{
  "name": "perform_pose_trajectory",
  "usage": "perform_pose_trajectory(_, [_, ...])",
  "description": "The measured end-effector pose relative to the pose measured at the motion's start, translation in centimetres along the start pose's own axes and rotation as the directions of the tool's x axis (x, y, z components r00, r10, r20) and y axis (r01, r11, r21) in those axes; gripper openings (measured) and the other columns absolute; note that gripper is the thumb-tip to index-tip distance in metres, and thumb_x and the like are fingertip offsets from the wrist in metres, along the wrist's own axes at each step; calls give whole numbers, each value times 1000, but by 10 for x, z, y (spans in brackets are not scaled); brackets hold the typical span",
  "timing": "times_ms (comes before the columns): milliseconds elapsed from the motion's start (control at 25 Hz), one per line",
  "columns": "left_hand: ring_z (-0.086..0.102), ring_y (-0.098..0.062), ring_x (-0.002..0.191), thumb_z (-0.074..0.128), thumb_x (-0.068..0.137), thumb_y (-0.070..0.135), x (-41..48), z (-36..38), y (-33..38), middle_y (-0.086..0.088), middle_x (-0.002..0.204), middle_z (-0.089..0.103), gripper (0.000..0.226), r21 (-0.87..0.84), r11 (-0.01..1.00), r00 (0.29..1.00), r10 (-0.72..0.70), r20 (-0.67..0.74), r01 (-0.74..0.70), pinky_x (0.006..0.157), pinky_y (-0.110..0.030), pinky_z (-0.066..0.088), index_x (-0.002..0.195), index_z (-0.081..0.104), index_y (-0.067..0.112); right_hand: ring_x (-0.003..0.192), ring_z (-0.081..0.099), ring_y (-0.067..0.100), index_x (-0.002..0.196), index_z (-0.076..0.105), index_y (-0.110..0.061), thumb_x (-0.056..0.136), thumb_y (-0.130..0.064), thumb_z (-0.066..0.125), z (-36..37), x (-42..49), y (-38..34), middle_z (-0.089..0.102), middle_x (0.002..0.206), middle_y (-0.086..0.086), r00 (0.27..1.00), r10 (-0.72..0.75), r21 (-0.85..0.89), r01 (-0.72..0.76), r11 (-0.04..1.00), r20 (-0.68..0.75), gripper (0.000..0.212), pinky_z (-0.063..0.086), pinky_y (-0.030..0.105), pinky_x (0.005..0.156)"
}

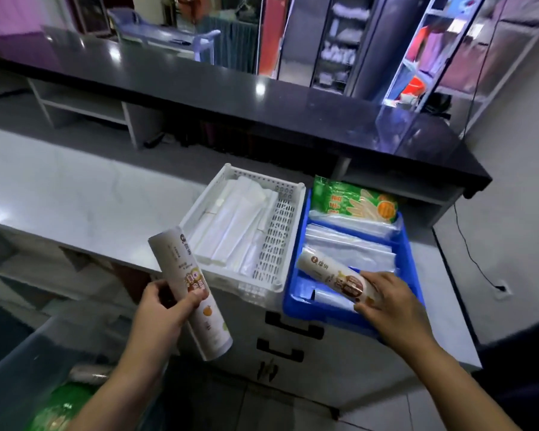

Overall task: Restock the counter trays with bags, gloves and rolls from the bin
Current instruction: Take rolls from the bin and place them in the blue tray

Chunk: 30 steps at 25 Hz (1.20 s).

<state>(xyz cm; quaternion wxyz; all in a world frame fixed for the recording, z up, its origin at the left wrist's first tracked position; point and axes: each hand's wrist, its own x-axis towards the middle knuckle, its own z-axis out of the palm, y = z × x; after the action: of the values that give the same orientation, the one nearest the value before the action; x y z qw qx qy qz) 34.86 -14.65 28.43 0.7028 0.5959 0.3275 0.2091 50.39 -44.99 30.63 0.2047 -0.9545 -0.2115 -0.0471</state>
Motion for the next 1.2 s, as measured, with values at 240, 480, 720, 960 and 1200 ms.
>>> perform_pose_trajectory(240, [69, -13, 79, 77, 66, 23, 5, 79, 1, 0, 91, 69, 37, -30, 998, 995, 60, -83, -62, 63, -25, 50, 96, 56, 21, 114, 46, 16, 132, 45, -28, 82, -39, 63, 4, 55, 93, 51, 128, -6, 944, -142, -154, 194, 969, 297, 55, 40, 29, 94])
perform_pose_trajectory(480, [69, -16, 85, 77, 48, 43, 6, 128, -7, -3, 96, 70, 51, -65, 997, 988, 23, -152, -34, 70, -29, 51, 93, 58, 26, 117, 36, 14, 133, 40, -30, 88, -41, 50, 19, 71, 114, 44, 128, -6, 898, -243, -152, 316, 937, 366, 47, 34, 27, 98])
perform_pose_trajectory(720, [72, -11, 80, 82, 47, 42, 19, 161, 2, 7, 89, 73, 59, -9, 1000, 999, 18, -34, -18, 67, -30, 55, 99, 53, 41, 115, 39, 11, 125, 52, -27, 92, -33, 50, 10, 74, 103, 49, 124, -7, 909, -262, 39, 264, 964, 324, 33, 36, 24, 98])
perform_pose_trajectory(960, [68, -5, 81, 81, 67, 18, 25, 222, 6, 2, 92, 68, 40, 101, 989, 974, 82, 212, -106, 64, -19, 55, 96, 54, 25, 105, 51, 1, 121, 47, -43, 82, -45, 59, 3, 73, 38, 54, 115, -16, 931, -268, 488, 118, 865, 249, 40, 49, 29, 91])
perform_pose_trajectory(1200, [68, -9, 85, 74, 75, 22, 33, 243, 7, 11, 87, 70, 25, 281, 941, 869, 28, 494, -190, 73, -25, 52, 93, 58, 26, 96, 56, 3, 111, 40, -56, 72, -50, 64, 0, 68, 49, 52, 108, -24, 994, -37, 508, -18, 861, 98, 46, 57, 30, 78])
